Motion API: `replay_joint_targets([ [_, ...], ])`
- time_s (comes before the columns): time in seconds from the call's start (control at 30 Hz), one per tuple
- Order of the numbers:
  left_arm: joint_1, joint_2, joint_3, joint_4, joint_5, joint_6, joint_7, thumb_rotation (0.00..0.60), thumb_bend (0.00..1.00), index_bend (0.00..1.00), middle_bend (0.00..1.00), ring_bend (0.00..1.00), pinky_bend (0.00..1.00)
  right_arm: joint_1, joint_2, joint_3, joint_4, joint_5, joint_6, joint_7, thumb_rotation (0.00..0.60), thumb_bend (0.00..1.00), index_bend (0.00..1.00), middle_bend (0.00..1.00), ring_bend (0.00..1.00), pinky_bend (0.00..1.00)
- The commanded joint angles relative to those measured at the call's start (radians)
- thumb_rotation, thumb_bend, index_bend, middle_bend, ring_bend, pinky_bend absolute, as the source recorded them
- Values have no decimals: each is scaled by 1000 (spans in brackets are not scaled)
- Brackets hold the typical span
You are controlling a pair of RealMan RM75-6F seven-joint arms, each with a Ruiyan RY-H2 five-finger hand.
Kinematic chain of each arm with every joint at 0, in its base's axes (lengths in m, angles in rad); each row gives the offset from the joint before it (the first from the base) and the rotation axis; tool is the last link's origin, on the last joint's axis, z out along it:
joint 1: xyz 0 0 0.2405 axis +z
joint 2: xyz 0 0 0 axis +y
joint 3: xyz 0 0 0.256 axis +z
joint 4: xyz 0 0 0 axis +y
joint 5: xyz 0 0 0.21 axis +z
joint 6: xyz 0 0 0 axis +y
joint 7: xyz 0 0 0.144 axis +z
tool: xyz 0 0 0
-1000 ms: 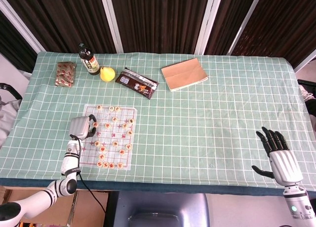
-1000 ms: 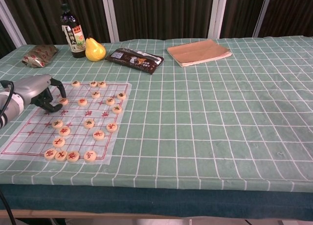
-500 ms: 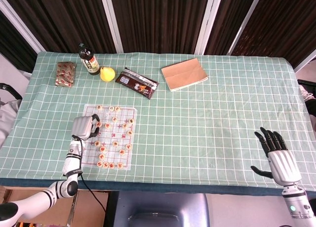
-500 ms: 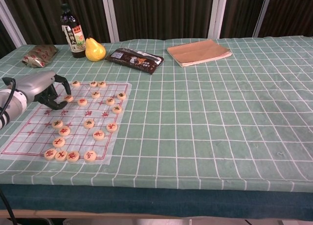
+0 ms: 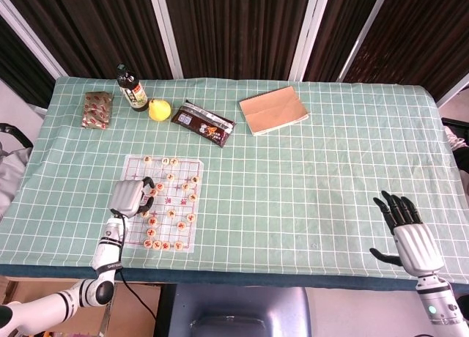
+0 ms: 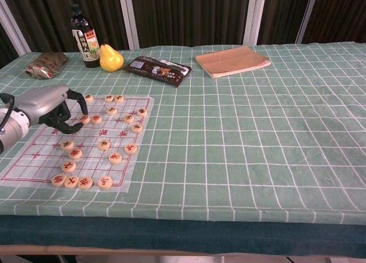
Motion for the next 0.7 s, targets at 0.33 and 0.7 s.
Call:
replay_joint_targets([
  [0.33,26,50,43,-81,-1,24,76,600,368,498,1000,1000,1000,-7,6,-6,-6,-12,15,4,600,183,0,0,0,0],
  [0.7,24,73,48,-92,-26,-6,80,600,368,488,1000,1000,1000,-2,17,-12,-8,-20,6,14,600,183,0,0,0,0],
])
